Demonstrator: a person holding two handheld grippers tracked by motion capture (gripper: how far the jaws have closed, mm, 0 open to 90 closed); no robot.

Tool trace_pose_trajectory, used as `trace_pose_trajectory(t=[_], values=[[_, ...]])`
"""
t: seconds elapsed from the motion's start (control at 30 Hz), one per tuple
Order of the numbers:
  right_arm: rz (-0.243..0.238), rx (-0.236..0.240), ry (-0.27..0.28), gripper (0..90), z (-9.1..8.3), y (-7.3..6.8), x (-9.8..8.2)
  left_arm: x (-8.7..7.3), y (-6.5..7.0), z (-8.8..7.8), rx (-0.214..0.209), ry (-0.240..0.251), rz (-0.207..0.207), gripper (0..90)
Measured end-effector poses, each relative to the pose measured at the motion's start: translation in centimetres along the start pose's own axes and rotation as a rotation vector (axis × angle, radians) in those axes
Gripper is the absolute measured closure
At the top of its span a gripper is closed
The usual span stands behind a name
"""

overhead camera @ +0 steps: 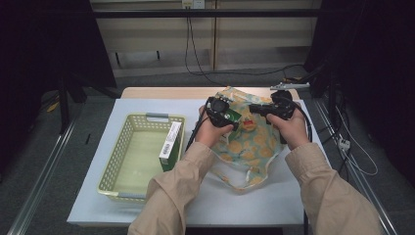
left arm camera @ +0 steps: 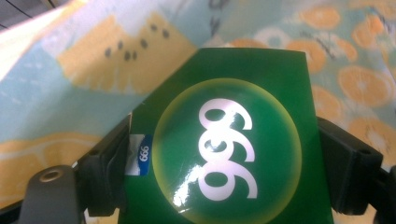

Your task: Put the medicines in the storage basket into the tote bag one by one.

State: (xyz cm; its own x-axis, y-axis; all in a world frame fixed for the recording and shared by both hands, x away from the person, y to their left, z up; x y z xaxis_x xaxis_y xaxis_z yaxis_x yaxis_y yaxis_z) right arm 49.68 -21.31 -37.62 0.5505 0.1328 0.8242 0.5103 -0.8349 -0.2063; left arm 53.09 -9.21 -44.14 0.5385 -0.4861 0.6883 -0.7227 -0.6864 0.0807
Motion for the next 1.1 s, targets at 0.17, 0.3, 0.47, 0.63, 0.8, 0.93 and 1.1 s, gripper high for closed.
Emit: trace_pose_trajectory(t=[0.17, 0.3, 0.47, 0.63, 0.8, 0.93, 1.1], values=[[0.004, -0.001, -0.001, 90.0, 0.2, 0.4, 0.0, 0.2, -0.3, -0.6, -0.017, 0.02, -0.019, 11.0], [0.006, -0.002, -0.001, 90.0, 0.3, 0.2, 0.0, -0.1, -0.4, -2.1, -0.021, 0.012, 0.006, 11.7], [0.003, -0.004, -0.004, 90.0, 0.4, -0.2, 0.0, -0.7, -0.3, -3.9, -0.038, 0.023, 0.012, 12.5], [0.0, -0.006, -0.009, 90.0, 0.4, -0.6, -0.2, -1.0, 0.3, -6.4, -0.062, 0.031, 0.044, 12.6], [0.0, -0.011, -0.01, 90.0, 0.4, -0.7, -0.5, -1.1, 0.9, -9.2, -0.099, 0.046, 0.06, 12.4], [-0.003, -0.014, -0.015, 90.0, 0.4, -0.9, -0.6, -1.6, 0.6, -11.1, -0.092, 0.034, 0.05, 12.0], [-0.007, -0.016, -0.015, 90.0, 0.4, -1.0, -0.6, -1.9, 0.5, -12.6, -0.082, 0.036, 0.037, 11.4]])
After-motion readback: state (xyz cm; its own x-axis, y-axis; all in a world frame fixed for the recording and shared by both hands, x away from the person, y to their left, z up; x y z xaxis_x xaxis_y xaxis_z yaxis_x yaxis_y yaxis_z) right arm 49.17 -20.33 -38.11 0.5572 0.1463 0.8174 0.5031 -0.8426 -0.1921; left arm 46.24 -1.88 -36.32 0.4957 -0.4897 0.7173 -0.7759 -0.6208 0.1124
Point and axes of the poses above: each handheld gripper's, and its own axes: z roughly forward along the jaws, x roughly out of its top, y roughly to its right, the point moved 8 cm from there along z, roughly forward along the jaws, and after that the axes turned 2 degrees about -x, right-handed, at the moved point
